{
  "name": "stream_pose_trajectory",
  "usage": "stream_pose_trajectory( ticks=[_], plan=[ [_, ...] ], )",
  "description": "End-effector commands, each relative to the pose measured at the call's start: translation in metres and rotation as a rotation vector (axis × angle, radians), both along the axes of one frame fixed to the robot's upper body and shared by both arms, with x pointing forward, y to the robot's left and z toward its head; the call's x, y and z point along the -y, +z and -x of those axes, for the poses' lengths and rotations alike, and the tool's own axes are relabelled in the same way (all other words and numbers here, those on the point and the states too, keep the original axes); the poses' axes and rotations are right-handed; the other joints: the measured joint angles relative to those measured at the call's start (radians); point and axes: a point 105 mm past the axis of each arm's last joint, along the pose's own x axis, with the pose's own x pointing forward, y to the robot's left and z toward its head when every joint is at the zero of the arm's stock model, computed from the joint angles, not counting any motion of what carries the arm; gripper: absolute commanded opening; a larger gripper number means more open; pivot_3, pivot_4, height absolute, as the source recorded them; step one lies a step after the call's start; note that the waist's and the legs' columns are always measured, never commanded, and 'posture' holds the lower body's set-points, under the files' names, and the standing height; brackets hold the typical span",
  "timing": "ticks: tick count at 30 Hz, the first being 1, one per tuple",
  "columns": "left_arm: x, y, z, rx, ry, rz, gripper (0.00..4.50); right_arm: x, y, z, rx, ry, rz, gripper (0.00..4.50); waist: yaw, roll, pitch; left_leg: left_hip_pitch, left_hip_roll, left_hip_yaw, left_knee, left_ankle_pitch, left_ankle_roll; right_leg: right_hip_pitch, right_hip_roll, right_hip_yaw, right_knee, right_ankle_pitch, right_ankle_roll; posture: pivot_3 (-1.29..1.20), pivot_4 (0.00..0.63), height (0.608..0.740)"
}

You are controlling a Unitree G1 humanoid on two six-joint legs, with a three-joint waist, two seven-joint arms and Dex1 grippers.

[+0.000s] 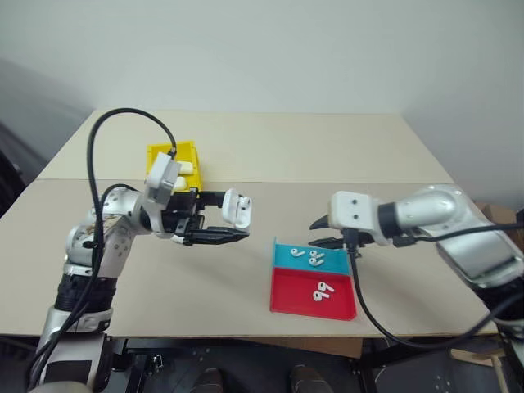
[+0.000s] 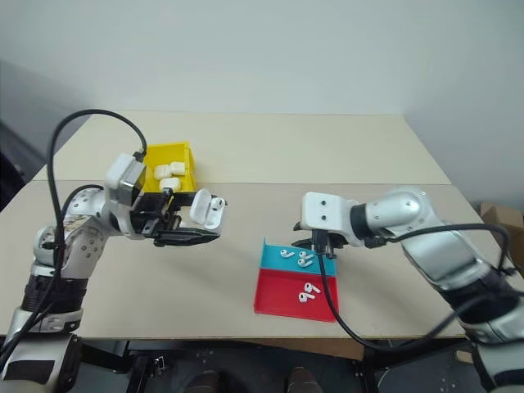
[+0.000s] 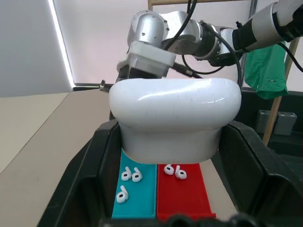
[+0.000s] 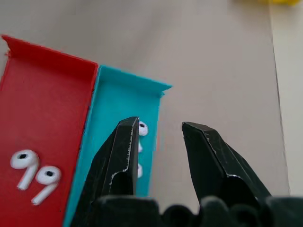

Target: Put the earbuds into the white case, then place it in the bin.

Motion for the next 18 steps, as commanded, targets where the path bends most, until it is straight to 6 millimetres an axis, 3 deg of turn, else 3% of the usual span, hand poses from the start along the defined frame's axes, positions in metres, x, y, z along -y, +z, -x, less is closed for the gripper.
stream_pose_trajectory(
  ticks=[1, 5, 18],
  plan=[
    [0.000, 0.009, 0.008, 0.061, -0.011, 0.007, 2.78, -0.002, -0.003, -0.009, 0.038, 0.121, 0.131, 1.85, 0.004, 0.000, 0.000, 0.000, 0.000, 0.000, 0.000, 0.000, 0.000, 0.000, 0.000, 0.000, 0.000, 0.000, 0.000, 0.00, 0.150, 0.740],
    [-0.002, 0.009, 0.011, 0.075, 0.006, 0.008, 2.78, -0.006, -0.024, -0.024, 0.029, 0.219, 0.282, 1.85, 0.009, 0.000, 0.001, -0.002, 0.000, -0.001, 0.000, 0.000, 0.000, 0.000, 0.000, -0.001, 0.000, 0.000, 0.000, 0.00, 0.150, 0.740],
    [-0.005, 0.008, 0.015, 0.085, 0.043, 0.010, 2.78, -0.017, -0.042, -0.043, 0.004, 0.283, 0.340, 1.85, 0.004, 0.001, 0.001, 0.000, 0.000, -0.001, 0.001, 0.000, 0.000, 0.000, 0.000, -0.001, 0.001, 0.001, -0.001, 0.00, 0.150, 0.740]
  ],
)
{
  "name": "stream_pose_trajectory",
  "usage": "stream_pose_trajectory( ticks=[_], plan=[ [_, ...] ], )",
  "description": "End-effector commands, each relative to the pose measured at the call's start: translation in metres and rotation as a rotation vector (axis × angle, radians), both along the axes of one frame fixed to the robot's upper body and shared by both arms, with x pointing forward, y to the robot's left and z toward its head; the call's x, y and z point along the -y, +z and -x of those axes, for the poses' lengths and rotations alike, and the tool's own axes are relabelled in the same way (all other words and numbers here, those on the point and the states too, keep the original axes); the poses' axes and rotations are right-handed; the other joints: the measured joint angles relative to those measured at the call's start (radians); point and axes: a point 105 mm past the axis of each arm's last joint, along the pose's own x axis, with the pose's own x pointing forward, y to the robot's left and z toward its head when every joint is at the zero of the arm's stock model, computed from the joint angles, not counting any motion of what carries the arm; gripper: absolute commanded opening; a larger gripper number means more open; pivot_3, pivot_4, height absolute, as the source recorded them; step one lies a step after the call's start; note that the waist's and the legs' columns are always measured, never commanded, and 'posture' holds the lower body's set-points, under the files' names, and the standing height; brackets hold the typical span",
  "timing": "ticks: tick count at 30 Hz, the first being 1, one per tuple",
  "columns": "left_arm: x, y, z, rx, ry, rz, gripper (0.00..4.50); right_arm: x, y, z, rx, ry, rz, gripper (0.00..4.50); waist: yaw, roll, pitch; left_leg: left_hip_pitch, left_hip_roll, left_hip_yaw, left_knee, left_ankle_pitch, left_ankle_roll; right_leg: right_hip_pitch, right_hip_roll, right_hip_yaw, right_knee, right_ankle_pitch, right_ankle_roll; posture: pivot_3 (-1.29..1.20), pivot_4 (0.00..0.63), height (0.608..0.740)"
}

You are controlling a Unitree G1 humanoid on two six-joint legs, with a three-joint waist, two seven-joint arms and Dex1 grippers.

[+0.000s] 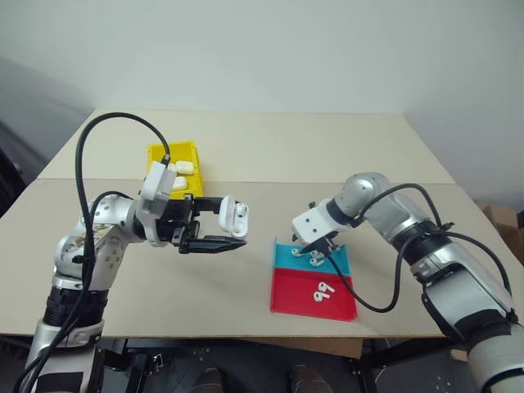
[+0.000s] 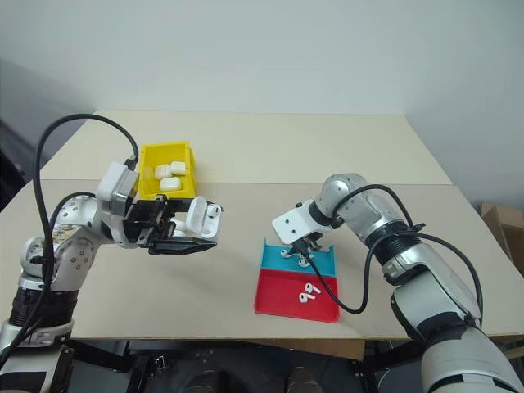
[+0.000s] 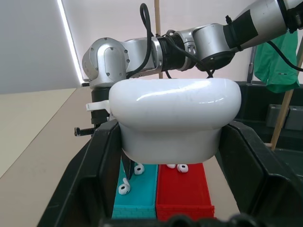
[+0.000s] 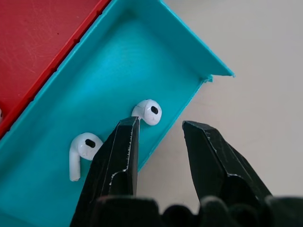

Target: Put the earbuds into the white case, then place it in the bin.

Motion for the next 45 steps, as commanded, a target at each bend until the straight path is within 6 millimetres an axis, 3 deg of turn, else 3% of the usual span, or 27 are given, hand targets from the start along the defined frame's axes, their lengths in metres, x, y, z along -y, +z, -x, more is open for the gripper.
stream_pose_trajectory(
  ticks=[1, 13, 16, 18, 23, 29, 35, 40, 45],
  plan=[
    [-0.002, 0.010, 0.006, 0.050, -0.003, 0.020, 2.78, -0.003, 0.008, -0.003, 0.026, 0.020, -0.003, 1.85, 0.000, 0.000, 0.000, 0.000, 0.000, 0.000, 0.000, 0.000, 0.000, 0.000, 0.000, 0.000, 0.000, 0.000, 0.000, 0.00, 0.150, 0.740],
    [-0.005, 0.010, 0.007, 0.050, 0.012, 0.018, 2.78, -0.005, -0.003, -0.006, 0.022, 0.013, 0.023, 1.85, -0.001, 0.000, 0.000, 0.001, 0.000, 0.000, 0.000, 0.000, 0.000, 0.000, 0.000, 0.000, 0.001, 0.000, 0.000, 0.00, 0.150, 0.740],
    [-0.005, 0.010, 0.007, 0.051, 0.015, 0.018, 2.78, -0.004, -0.005, -0.005, 0.014, 0.013, 0.032, 1.26, -0.001, 0.000, 0.000, 0.001, 0.000, 0.000, 0.000, 0.000, 0.000, 0.001, 0.000, 0.000, 0.001, 0.000, 0.000, 0.00, 0.150, 0.740],
    [-0.005, 0.011, 0.006, 0.052, 0.018, 0.018, 2.78, -0.004, -0.006, -0.004, 0.008, 0.014, 0.035, 0.64, -0.001, 0.000, 0.000, 0.002, 0.000, 0.000, 0.000, 0.000, 0.000, 0.001, 0.000, 0.000, 0.001, 0.000, 0.000, 0.00, 0.150, 0.740],
    [-0.005, 0.011, 0.006, 0.049, 0.015, 0.020, 2.78, -0.005, -0.002, -0.004, 0.003, -0.012, -0.005, 0.62, -0.001, 0.000, 0.000, 0.003, 0.000, 0.000, 0.000, 0.000, 0.000, 0.001, 0.000, 0.000, 0.002, 0.000, 0.000, 0.00, 0.150, 0.740],
    [0.001, 0.015, 0.000, 0.047, -0.002, 0.040, 2.78, 0.001, 0.051, 0.014, -0.072, -0.152, -0.358, 0.62, 0.007, 0.001, 0.000, 0.001, 0.000, 0.000, 0.000, 0.000, 0.000, 0.001, 0.000, 0.000, 0.002, 0.000, 0.000, 0.00, 0.150, 0.740],
    [0.008, 0.020, -0.017, 0.056, 0.004, 0.073, 2.78, 0.011, 0.114, 0.075, -0.344, -0.268, -0.975, 0.62, 0.026, 0.001, 0.000, 0.000, 0.000, -0.003, 0.000, 0.000, 0.000, 0.002, 0.000, -0.002, 0.001, 0.000, 0.000, 0.00, 0.150, 0.740],
    [0.017, 0.020, -0.025, 0.038, -0.017, 0.081, 2.78, -0.002, 0.143, 0.106, -0.541, -0.336, -1.333, 0.62, 0.014, 0.001, 0.000, 0.002, 0.000, -0.003, 0.000, 0.000, 0.000, 0.002, 0.000, -0.001, 0.005, 0.000, 0.000, 0.00, 0.150, 0.740],
    [0.028, 0.022, -0.031, 0.027, -0.046, 0.088, 2.78, -0.026, 0.157, 0.119, -0.590, -0.342, -1.445, 0.62, 0.000, 0.001, 0.000, 0.003, 0.000, -0.003, 0.000, 0.000, 0.000, 0.002, 0.001, -0.001, 0.004, 0.000, 0.000, 0.00, 0.150, 0.740]
  ],
)
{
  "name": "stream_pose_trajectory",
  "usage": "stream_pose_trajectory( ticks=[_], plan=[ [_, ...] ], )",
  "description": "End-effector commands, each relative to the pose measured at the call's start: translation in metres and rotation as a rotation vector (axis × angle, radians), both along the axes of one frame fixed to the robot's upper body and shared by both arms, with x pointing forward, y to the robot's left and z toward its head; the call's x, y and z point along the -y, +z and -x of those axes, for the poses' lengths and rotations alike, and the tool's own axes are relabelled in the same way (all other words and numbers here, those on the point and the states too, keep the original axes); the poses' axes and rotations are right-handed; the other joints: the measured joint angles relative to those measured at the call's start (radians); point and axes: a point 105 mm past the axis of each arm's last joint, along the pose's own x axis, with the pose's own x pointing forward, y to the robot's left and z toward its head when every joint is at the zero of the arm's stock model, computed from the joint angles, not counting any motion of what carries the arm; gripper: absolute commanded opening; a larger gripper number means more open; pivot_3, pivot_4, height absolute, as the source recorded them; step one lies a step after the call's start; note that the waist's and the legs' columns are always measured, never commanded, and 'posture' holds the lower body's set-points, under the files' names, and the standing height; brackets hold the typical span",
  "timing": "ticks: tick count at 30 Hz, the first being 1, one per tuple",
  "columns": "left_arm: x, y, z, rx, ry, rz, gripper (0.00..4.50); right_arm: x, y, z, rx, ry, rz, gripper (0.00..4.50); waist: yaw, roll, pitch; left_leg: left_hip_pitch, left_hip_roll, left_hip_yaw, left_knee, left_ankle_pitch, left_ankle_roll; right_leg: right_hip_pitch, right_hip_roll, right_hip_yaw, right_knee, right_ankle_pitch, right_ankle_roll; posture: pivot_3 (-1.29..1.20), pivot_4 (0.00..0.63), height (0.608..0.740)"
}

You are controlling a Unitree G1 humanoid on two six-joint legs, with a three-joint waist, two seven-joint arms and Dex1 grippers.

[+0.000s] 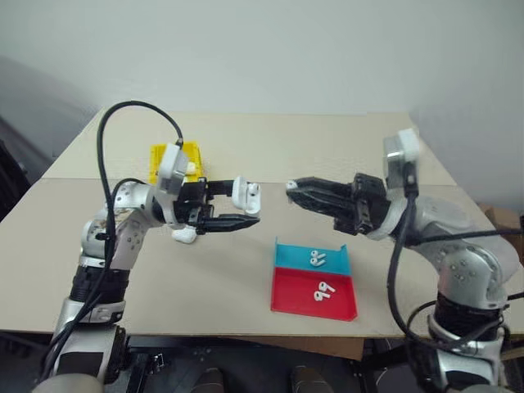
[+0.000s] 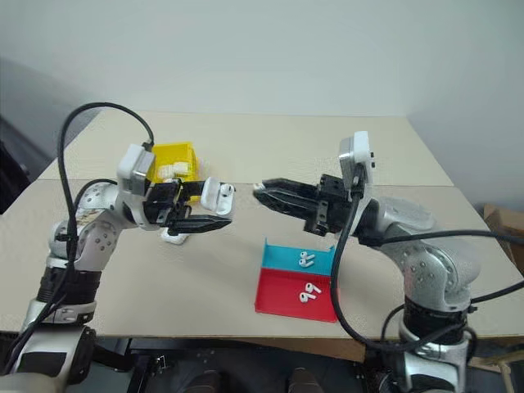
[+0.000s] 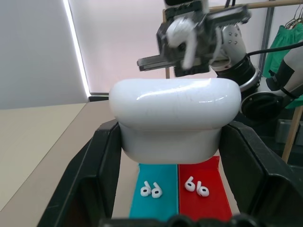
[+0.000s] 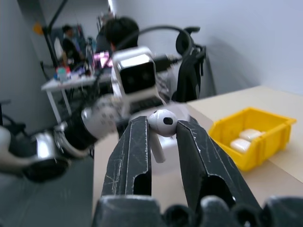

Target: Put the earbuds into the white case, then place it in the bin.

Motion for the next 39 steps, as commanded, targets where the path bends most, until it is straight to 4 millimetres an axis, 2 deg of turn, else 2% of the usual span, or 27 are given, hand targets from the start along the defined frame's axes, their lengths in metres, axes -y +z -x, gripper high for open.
stream_pose_trajectory(
  ticks=[1, 7, 26, 27, 32, 39],
  plan=[
    [0.008, 0.011, 0.000, 0.046, -0.028, 0.014, 2.78, -0.013, 0.013, 0.012, 0.024, -0.014, -0.029, 0.62, -0.002, 0.000, 0.000, 0.000, 0.000, 0.000, 0.000, 0.000, 0.000, 0.000, 0.000, 0.000, 0.000, 0.000, 0.000, 0.00, 0.150, 0.740],
    [0.013, 0.014, -0.001, 0.056, -0.051, 0.022, 2.78, -0.026, 0.000, 0.002, -0.012, -0.069, 0.016, 0.62, -0.002, 0.000, 0.000, -0.003, 0.000, 0.000, 0.000, 0.000, 0.000, -0.002, 0.000, 0.000, -0.001, 0.000, 0.000, 0.00, 0.150, 0.740],
    [0.008, 0.017, 0.001, 0.068, -0.042, 0.029, 2.78, -0.026, -0.021, 0.002, 0.026, -0.078, 0.134, 0.62, -0.001, 0.000, 0.000, -0.004, 0.000, -0.001, 0.000, 0.000, 0.000, -0.002, 0.000, -0.001, -0.003, 0.000, 0.000, 0.00, 0.150, 0.740],
    [0.008, 0.017, 0.001, 0.069, -0.042, 0.029, 2.78, -0.026, -0.022, 0.002, 0.029, -0.075, 0.141, 1.34, -0.001, 0.000, 0.000, -0.004, 0.000, -0.001, 0.000, 0.000, 0.000, -0.002, 0.000, -0.001, -0.003, 0.000, 0.000, 0.00, 0.150, 0.740],
    [0.008, 0.017, -0.001, 0.068, -0.038, 0.030, 2.78, -0.023, -0.022, 0.005, 0.052, -0.072, 0.165, 2.93, -0.001, 0.000, 0.000, -0.004, 0.000, -0.001, 0.000, 0.000, 0.000, -0.002, 0.000, -0.001, -0.003, 0.000, 0.000, 0.00, 0.150, 0.740],
    [0.008, 0.010, -0.005, 0.049, -0.016, 0.023, 2.78, -0.009, -0.013, 0.018, 0.100, -0.027, 0.189, 2.93, 0.000, 0.000, 0.000, -0.004, 0.000, -0.001, 0.000, 0.000, 0.000, -0.001, 0.000, -0.001, -0.004, 0.000, 0.000, 0.00, 0.150, 0.740]
  ],
)
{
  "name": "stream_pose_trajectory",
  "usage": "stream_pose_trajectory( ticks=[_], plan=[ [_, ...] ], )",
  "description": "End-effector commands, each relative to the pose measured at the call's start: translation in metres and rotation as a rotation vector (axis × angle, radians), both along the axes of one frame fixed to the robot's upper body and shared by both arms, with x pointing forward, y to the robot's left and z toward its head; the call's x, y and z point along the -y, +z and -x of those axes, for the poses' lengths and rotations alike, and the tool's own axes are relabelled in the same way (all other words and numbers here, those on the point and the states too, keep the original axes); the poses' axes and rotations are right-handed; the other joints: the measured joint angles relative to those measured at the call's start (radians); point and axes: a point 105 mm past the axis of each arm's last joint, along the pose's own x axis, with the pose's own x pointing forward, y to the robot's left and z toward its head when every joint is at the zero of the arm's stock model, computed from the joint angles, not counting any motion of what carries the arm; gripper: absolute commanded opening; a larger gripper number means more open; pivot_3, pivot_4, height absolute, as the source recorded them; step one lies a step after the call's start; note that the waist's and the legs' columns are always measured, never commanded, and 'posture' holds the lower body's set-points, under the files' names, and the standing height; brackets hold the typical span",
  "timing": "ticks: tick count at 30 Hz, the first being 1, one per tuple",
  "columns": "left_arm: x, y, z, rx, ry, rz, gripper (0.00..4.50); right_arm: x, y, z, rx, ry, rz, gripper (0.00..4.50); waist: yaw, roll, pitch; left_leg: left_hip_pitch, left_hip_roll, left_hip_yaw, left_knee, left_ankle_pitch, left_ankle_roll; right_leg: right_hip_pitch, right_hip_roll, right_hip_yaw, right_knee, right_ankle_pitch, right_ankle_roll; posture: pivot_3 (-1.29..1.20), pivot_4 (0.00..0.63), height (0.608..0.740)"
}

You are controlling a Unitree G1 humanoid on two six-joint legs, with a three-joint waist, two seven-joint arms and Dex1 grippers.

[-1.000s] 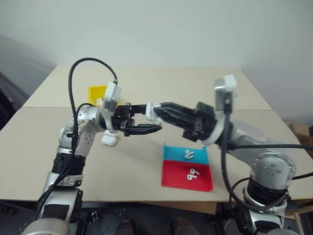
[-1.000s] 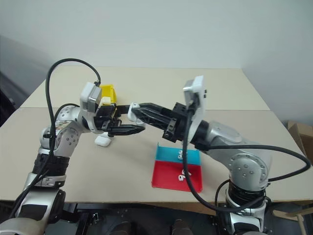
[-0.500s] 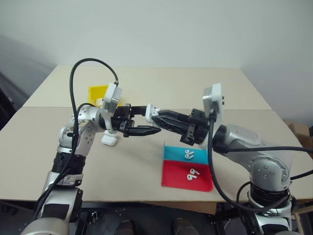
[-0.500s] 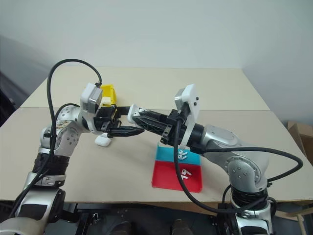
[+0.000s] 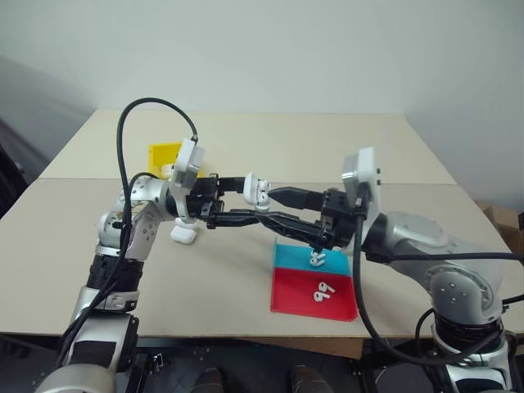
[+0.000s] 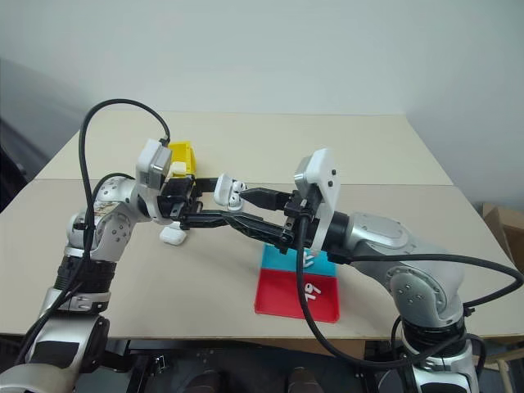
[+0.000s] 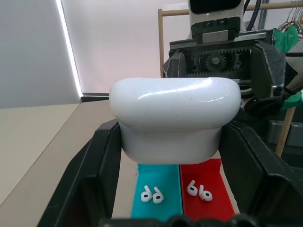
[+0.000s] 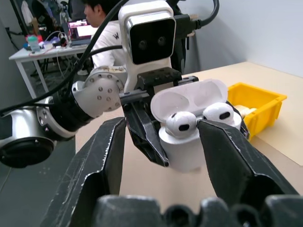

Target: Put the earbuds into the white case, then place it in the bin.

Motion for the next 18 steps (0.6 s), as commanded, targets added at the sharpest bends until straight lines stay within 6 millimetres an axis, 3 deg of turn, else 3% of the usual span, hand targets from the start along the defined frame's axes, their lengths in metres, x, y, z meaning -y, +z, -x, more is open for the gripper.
stream_pose_trajectory(
  ticks=[1, 8, 17, 18],
  plan=[
    [-0.001, 0.010, 0.001, 0.054, 0.003, 0.024, 2.78, 0.006, 0.011, 0.015, 0.059, 0.055, 0.006, 2.93, 0.000, 0.000, 0.000, 0.000, 0.000, 0.000, 0.000, 0.000, 0.000, 0.000, 0.000, 0.000, 0.000, 0.000, 0.000, 0.00, 0.150, 0.740],
    [0.004, 0.003, -0.002, 0.053, 0.025, 0.014, 2.78, 0.022, 0.026, 0.011, 0.110, 0.019, 0.050, 2.93, 0.000, 0.000, 0.000, 0.000, 0.000, 0.000, 0.000, 0.000, 0.000, 0.000, 0.000, 0.000, 0.000, 0.000, 0.000, 0.00, 0.150, 0.740],
    [0.036, -0.011, -0.021, 0.068, 0.150, -0.019, 2.78, 0.007, 0.055, -0.010, 0.309, 0.017, 0.394, 0.02, -0.003, 0.001, 0.001, 0.000, 0.000, 0.001, -0.001, 0.000, 0.000, -0.001, 0.000, 0.001, -0.001, 0.000, 0.000, 0.00, 0.150, 0.740],
    [0.039, -0.011, -0.022, 0.067, 0.154, -0.019, 2.78, 0.004, 0.057, -0.012, 0.325, 0.024, 0.430, 0.02, -0.002, 0.001, 0.001, 0.000, 0.000, 0.001, 0.000, 0.000, 0.000, -0.001, 0.000, 0.001, -0.001, 0.000, 0.000, 0.00, 0.150, 0.740]
  ],
)
